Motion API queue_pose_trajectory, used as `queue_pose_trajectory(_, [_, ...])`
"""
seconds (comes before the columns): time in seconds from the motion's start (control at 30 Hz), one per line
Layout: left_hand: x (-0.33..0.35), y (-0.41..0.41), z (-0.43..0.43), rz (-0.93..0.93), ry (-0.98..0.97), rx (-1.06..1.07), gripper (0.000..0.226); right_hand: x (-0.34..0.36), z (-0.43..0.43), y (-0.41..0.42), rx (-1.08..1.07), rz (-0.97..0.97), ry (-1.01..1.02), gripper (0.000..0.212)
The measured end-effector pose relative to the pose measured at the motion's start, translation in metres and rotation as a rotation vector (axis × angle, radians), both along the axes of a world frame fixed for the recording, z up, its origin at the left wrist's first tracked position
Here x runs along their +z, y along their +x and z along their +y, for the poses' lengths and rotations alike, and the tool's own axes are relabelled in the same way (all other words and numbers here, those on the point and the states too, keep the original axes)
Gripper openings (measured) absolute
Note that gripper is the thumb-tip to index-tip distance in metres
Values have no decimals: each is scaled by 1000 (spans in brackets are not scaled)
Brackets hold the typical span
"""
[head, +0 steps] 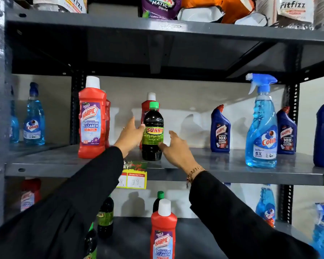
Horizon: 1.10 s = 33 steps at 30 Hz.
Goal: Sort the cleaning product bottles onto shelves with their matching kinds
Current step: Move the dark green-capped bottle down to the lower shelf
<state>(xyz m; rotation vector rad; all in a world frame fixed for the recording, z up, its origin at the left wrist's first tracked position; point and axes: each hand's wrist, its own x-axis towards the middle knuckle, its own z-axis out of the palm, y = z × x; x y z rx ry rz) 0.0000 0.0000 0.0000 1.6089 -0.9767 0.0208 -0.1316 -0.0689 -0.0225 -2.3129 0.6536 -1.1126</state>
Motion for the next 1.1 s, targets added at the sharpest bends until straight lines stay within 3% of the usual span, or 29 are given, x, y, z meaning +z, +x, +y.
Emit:
queue_pose_trajectory(0.13, [7, 11, -6, 261, 89, -173, 59, 6, -14, 29, 68, 87, 157, 39])
queue_pose_trajectory(0.27, [11, -2, -8, 197, 80, -222, 36, -1, -28, 45, 100, 43, 167, 38])
queue_pose_trajectory(0.4, [6, -18, -3, -102, 16, -5, 31, -8, -23, 19, 146, -118, 105, 35])
queue_pose_trajectory(0.53, [-12, -69, 3, -359, -180, 231, 45, -24, -9, -31, 221, -367, -19, 38])
queue_pose_trajectory(0.67, [-38, -127, 14, -484, -409, 193, 47, -52, 5, -90, 298, -578, -33, 52])
queue_pose_trajectory(0.8, [-88, -168, 16, -511, -507, 139, 65, -108, 0, -136, 345, -579, 24, 59])
queue_pose_trajectory(0.93, [-172, -175, 4, -533, -396, 121, 63, -186, -18, -157, 303, -460, 112, 63])
queue_pose_trajectory(1.1, [-263, -157, -20, -343, -104, -57, 57, -270, -50, -156, 177, -280, 250, 67])
